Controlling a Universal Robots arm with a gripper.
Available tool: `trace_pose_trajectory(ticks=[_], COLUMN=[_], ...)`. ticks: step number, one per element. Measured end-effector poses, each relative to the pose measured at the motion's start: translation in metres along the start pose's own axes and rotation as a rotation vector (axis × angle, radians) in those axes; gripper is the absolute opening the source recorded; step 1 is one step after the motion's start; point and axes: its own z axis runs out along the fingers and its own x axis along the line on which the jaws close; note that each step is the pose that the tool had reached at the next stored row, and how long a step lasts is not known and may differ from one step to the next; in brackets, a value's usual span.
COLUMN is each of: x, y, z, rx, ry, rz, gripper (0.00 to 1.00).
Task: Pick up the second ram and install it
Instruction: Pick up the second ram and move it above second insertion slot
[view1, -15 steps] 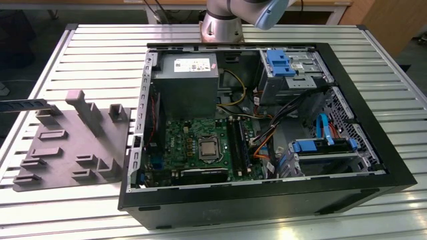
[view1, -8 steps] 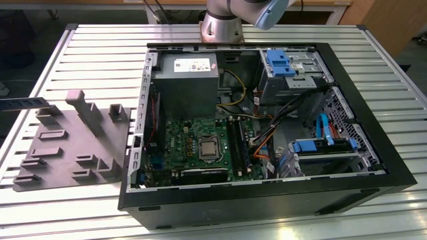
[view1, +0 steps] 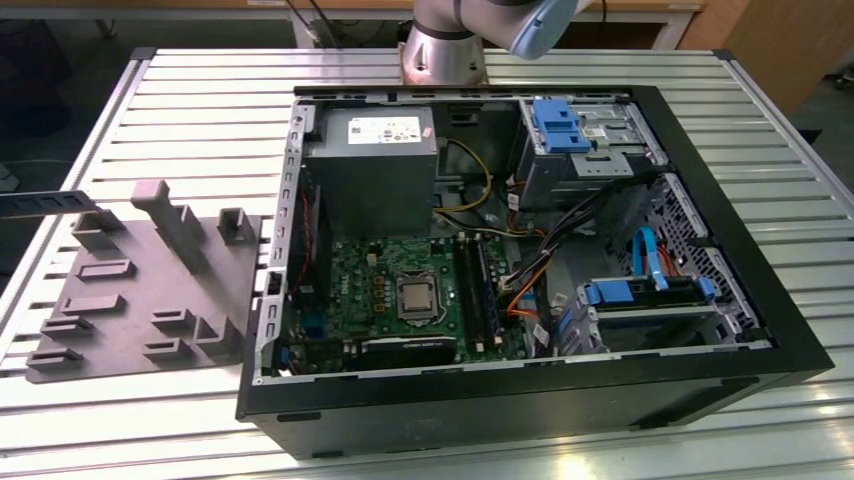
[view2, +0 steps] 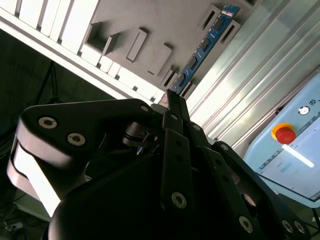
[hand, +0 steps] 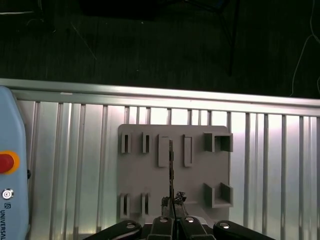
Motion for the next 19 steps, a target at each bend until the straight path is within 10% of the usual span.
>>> trace_pose_trajectory(ticks=[19], x=[-0.0011], y=[0.0004], z=[-0.0092], rx=[0.0001], ry=[-0.004], rz=[0.0], gripper=[0.12])
